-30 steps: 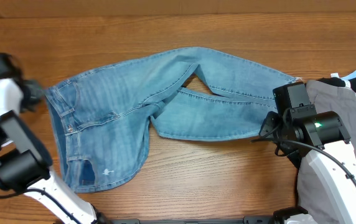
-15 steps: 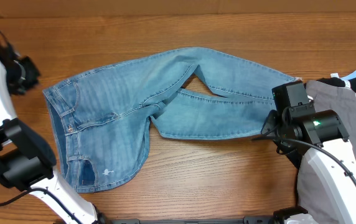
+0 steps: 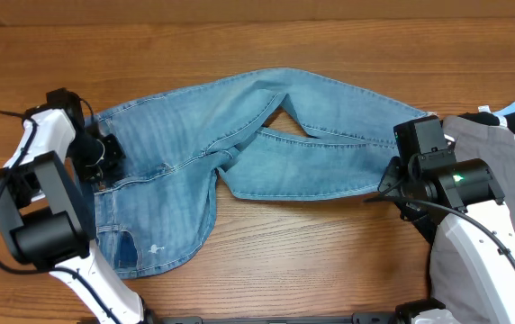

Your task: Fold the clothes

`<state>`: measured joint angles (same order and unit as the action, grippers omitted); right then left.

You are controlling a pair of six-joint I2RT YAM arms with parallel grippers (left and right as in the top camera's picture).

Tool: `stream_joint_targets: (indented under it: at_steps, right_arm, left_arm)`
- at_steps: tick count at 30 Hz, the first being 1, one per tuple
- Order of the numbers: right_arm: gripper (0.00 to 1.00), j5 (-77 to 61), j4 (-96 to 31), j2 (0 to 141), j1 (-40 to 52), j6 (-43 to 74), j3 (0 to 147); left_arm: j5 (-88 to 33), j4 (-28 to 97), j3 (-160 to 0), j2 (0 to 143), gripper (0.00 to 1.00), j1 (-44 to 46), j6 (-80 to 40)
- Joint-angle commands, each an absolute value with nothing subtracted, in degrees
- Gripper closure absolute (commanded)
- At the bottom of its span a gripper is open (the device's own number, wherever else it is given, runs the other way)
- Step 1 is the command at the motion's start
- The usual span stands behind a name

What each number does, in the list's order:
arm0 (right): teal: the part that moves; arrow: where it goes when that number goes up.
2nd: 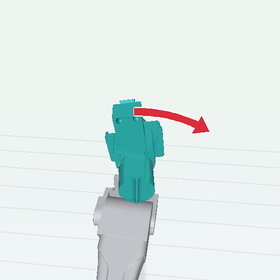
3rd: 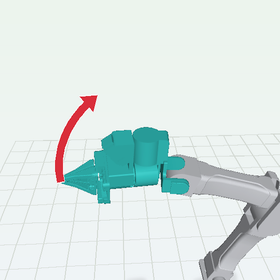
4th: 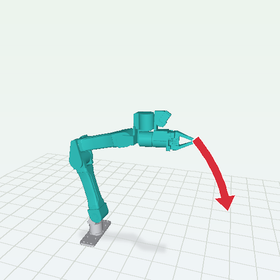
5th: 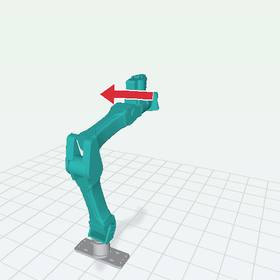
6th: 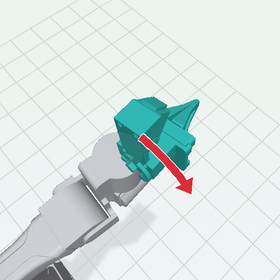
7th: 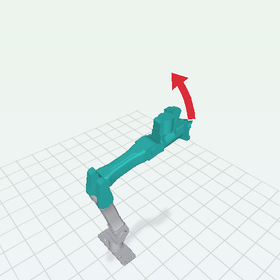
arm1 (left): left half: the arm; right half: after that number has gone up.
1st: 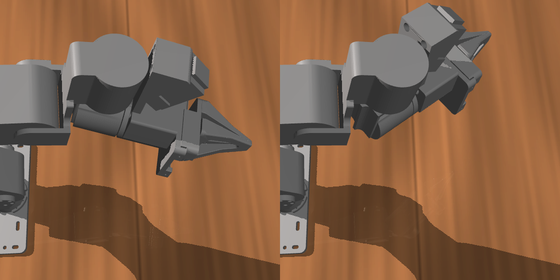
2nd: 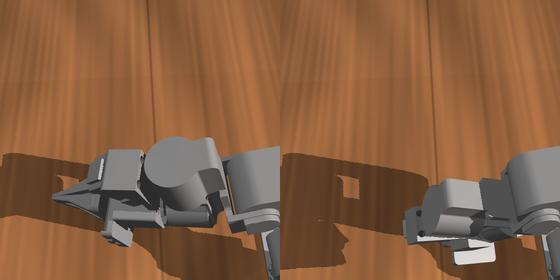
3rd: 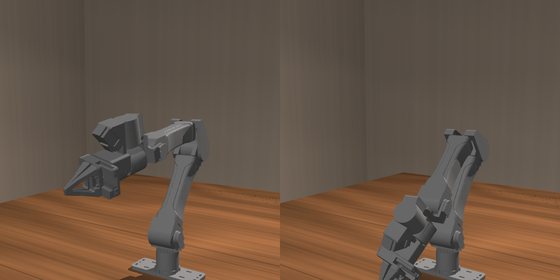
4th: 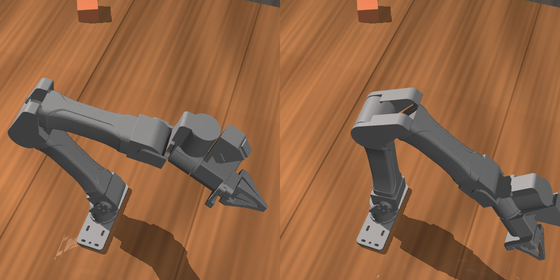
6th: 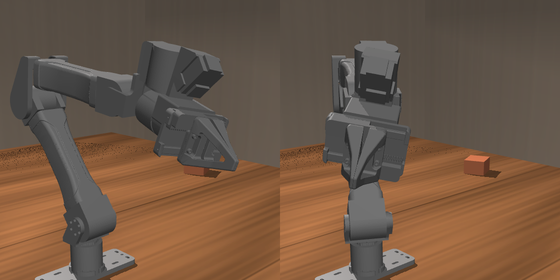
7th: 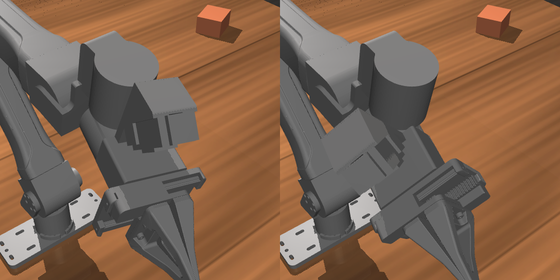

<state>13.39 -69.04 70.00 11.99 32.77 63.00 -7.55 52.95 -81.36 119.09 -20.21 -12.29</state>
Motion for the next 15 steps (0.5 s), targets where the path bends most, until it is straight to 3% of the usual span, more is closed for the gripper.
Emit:
stream_joint_targets:
  at_steps: [1,4,8,15]
  right_arm:
    - [0.92,14.7,-68.9,70.0,11.5,33.0,64.0]
    - [0.92,14.7,-69.2,70.0,11.5,32.9,64.0]
    - [0.92,13.9,-72.2,70.0,11.5,32.9,64.0]
    - [0.87,15.8,-74.3,70.0,11.5,32.5,64.0]
  left_arm:
    - [11.4,43.5,-78.0,120.7,0.96,-21.3,-18.3]
    - [21.3,35.3,-78.1,120.9,0.96,-22.3,-21.4]
    - [18.4,26.6,-82.3,120.9,0.96,-24.2,-17.6]
    - [19.1,29.4,-95.5,120.9,0.92,-24.3,-11.0]
